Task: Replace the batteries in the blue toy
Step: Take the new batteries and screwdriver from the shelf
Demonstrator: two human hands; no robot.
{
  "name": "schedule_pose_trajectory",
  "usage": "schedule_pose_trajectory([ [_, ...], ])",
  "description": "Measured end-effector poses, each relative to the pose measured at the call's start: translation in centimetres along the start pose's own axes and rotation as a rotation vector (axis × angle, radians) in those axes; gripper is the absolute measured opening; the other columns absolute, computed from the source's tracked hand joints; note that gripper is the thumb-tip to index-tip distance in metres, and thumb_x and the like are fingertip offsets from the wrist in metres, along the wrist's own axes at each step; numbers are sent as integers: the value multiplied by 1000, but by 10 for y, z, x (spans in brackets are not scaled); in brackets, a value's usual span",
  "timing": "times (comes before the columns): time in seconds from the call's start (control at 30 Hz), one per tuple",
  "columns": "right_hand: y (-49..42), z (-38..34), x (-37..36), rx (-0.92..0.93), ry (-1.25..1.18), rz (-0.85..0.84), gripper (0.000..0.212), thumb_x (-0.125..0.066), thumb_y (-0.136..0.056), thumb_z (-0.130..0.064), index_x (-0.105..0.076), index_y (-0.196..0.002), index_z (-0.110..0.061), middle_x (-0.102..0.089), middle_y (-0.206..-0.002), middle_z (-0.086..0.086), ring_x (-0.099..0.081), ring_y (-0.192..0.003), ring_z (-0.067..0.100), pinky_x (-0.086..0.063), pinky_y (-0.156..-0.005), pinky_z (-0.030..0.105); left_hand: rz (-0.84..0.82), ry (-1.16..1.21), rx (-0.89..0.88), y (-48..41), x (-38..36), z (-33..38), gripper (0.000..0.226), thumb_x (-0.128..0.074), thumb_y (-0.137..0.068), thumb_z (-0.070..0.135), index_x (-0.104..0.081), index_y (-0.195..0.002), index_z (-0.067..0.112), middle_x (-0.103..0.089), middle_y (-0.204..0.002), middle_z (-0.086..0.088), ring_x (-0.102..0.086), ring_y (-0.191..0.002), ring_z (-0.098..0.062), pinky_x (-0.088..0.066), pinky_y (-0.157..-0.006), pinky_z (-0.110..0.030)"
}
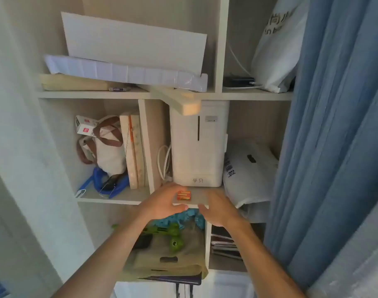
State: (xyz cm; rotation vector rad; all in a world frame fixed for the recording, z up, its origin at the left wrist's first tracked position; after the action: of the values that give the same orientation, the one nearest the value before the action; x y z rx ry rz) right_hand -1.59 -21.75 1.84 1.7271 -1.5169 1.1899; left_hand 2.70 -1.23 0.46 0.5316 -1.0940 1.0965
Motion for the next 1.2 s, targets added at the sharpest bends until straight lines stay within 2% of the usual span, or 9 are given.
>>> schedule_pose_trajectory([
  [0.1,-21,9,-14,-68,114,18,21,-53,-103,-20,-62,-119,-11,-64,-125,11,-63,-112,29,-55,-93,37,-55,-71,-21,-26,-11,-8,43,-70,-91,50,-59,-130,38,-61,-122,14,-58,-111,-9,-49,-98,-34],
  [0.33,-51,19,-23,-124,377,140,22,-59,-91,-1,-72,-99,-17,-76,-102,9,-70,-94,28,-56,-83,37,-166,-209,-65,-63,-24,-28,54,-66,-96,51,-54,-144,30,-55,-142,6,-55,-127,-16,-41,-111,-34],
  [0.5,-68,31,-31,-202,303,134,20,-57,-96,-1,-72,-104,-13,-74,-110,12,-69,-103,30,-57,-93,40,-248,-273,-118,-77,-25,-35,41,-59,-99,51,-59,-134,31,-56,-128,8,-57,-115,-13,-47,-106,-35],
  [0.67,-70,31,-33,-288,243,149,15,-58,-98,-6,-71,-105,-8,-73,-107,14,-67,-99,32,-59,-82,38,-250,-511,-116,-76,-37,-28,50,-33,-108,50,-48,-136,12,-50,-132,-9,-55,-113,-29,-47,-92,-44],
  [0.77,-63,30,-34,-296,231,187,10,-60,-94,-8,-66,-87,-11,-71,-97,12,-65,-87,26,-57,-74,36,-229,-551,-122,-75,-42,-21,38,-36,-111,35,-49,-132,7,-54,-130,-14,-57,-108,-29,-51,-88,-44],
  [0.83,-58,31,-36,-308,191,184,17,-58,-92,-6,-53,-78,-14,-67,-93,11,-56,-77,22,-47,-66,34,-226,-551,-123,-75,-44,-16,27,-43,-110,21,-50,-131,5,-56,-124,-14,-56,-96,-25,-51,-80,-41],
  [0.93,-50,31,-35,-315,78,154,22,-51,-91,-1,-43,-78,-15,-65,-106,14,-46,-77,22,-37,-67,34,-218,-551,-109,-70,-40,-10,16,-46,-109,15,-52,-121,7,-52,-99,-7,-51,-79,-20,-50,-71,-40],
  [1.1,-25,21,-20,-248,-94,179,18,-47,-97,0,-53,-88,-14,-62,-108,11,-59,-89,28,-48,-74,39,-178,-365,-52,-44,-26,-9,22,-36,-112,37,-48,-111,19,-59,-91,-2,-61,-79,-20,-56,-77,-44],
  [1.2,-8,11,-16,-148,-206,133,13,-45,-106,-9,-55,-101,-14,-60,-96,4,-56,-80,18,-49,-67,33,-138,-126,48,-1,-15,-4,15,-34,-112,42,-40,-113,29,-60,-88,-4,-59,-72,-16,-52,-69,-39],
])
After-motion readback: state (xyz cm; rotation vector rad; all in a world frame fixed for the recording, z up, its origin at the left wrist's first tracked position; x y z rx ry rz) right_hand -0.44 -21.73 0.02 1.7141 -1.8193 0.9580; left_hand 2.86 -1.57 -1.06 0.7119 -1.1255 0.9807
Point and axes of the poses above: each hand's wrist, its own y-axis away from the middle knuckle, its own x-axis out of the back of the hand, z = x × y, the point moved 3 cm from there along -y, towards the middle knuckle
